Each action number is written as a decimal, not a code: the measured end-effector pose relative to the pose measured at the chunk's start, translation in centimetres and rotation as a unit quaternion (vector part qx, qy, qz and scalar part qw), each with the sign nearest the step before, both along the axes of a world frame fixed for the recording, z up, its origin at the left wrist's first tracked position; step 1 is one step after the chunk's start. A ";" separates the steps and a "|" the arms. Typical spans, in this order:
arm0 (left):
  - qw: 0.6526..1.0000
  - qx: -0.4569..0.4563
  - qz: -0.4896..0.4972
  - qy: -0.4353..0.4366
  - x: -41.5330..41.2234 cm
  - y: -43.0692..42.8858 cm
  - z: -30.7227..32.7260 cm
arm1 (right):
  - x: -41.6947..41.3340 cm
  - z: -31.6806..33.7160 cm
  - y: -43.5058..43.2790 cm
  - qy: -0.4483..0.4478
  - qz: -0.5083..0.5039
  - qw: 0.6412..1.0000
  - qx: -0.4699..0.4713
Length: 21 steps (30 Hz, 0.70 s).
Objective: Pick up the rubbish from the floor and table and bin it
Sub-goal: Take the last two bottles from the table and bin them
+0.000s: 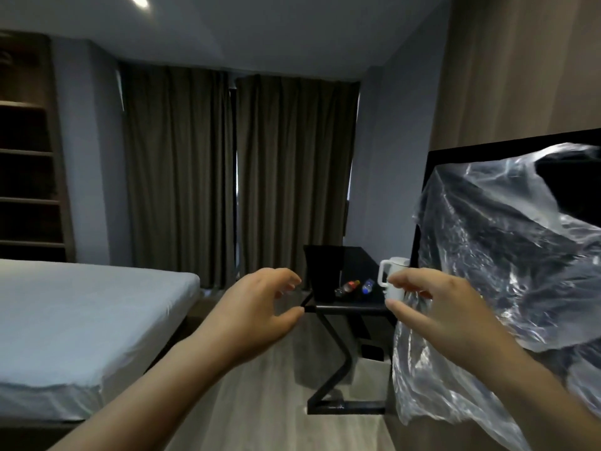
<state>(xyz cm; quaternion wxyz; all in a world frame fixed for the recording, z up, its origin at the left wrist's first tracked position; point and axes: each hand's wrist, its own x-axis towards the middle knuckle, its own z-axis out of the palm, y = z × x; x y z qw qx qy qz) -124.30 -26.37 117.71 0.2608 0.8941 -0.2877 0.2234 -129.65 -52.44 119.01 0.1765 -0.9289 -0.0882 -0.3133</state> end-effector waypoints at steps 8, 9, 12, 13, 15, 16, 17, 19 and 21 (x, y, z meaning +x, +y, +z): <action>0.999 -0.004 0.000 0.033 12.6 0.5 -2.6 | 12.3 -2.7 0.4 0.045 0.002 0.999 -0.001; 0.999 -0.005 -0.004 0.038 14.3 0.6 -3.0 | 13.8 -3.1 0.5 0.047 -0.003 0.999 0.002; 0.999 -0.006 -0.018 0.039 19.8 1.1 -3.8 | 18.3 -3.9 1.0 0.055 -0.024 0.998 0.000; 0.999 -0.006 -0.022 0.037 21.6 1.4 -3.9 | 19.8 -4.2 1.3 0.058 -0.032 0.998 0.002; 0.999 -0.011 -0.031 0.040 25.3 2.3 -3.8 | 22.9 -4.3 2.1 0.060 -0.047 0.997 0.010; 0.998 -0.014 -0.038 0.044 27.6 2.8 -3.7 | 24.9 -4.2 2.6 0.063 -0.056 0.996 0.015; 0.998 -0.016 -0.044 0.046 29.1 3.1 -3.7 | 26.0 -4.1 3.0 0.067 -0.062 0.996 0.017; 0.997 -0.014 -0.059 0.056 32.5 3.6 -3.7 | 28.8 -4.1 3.9 0.075 -0.076 0.994 0.017; 0.995 -0.009 -0.075 0.066 36.0 4.0 -3.9 | 31.6 -4.5 4.8 0.075 -0.091 0.993 0.022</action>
